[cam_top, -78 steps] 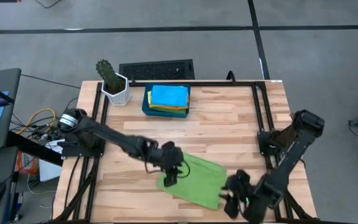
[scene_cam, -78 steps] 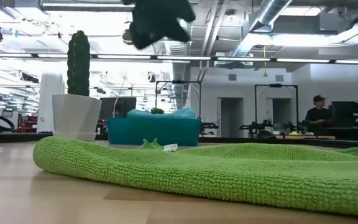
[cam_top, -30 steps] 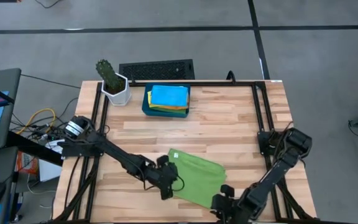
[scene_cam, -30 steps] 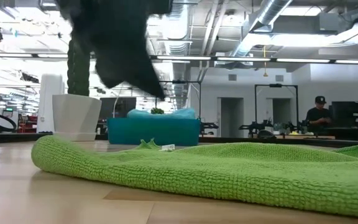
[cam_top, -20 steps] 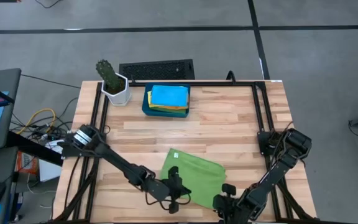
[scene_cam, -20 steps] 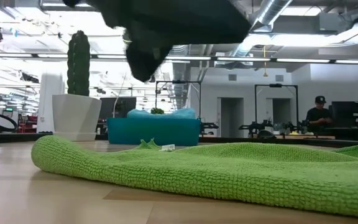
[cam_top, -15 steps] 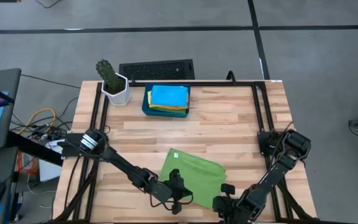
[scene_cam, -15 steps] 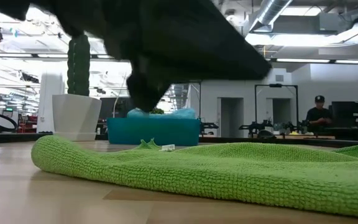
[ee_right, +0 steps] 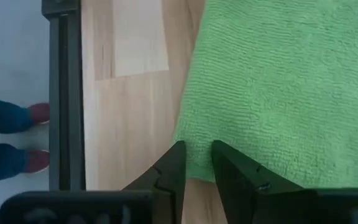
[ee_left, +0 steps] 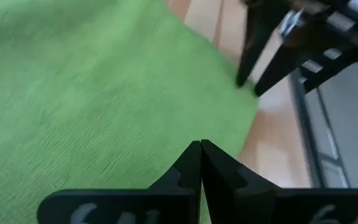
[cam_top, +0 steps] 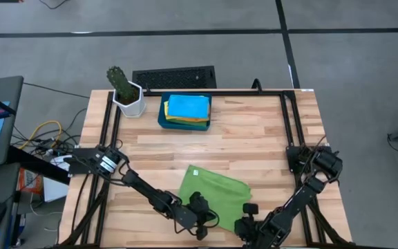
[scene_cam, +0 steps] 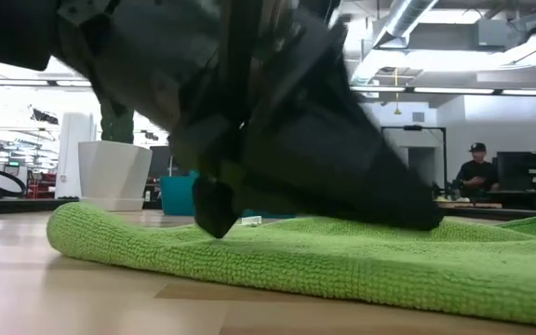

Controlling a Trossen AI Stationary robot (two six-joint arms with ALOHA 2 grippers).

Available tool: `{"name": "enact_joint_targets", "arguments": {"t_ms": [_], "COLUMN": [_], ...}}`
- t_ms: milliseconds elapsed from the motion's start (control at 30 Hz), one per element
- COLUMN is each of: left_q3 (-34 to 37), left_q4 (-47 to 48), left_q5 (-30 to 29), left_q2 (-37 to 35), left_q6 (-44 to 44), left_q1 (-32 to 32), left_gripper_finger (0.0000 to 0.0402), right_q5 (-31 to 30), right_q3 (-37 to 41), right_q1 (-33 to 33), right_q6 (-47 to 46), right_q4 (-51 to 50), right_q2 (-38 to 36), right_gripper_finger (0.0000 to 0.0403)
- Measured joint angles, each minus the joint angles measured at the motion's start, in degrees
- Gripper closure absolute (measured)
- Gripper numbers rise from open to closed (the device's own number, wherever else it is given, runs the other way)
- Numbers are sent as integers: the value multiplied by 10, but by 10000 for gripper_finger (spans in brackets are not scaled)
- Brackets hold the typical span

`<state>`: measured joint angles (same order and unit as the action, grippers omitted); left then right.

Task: Fold microfiber towels
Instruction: Fold the green towel

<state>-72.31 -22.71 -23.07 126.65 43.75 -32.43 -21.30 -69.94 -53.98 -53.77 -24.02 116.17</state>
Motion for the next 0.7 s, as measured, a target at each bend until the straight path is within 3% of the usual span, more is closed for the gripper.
{"name": "enact_joint_targets", "arguments": {"t_ms": [433,700], "left_q3": [0,0], "left_q4": [28,41], "left_q5": [2,2], "left_q2": [0,0], "left_q6": [22,21], "left_q1": [0,1], "left_gripper_finger": [401,401], "right_q5": [56,75], "right_q3": [-2,-40], "right_q1": [15,32], "right_q6": [35,87], "right_q4": [-20,-78], "right_q2": [4,7], "right_gripper_finger": [300,384]}}
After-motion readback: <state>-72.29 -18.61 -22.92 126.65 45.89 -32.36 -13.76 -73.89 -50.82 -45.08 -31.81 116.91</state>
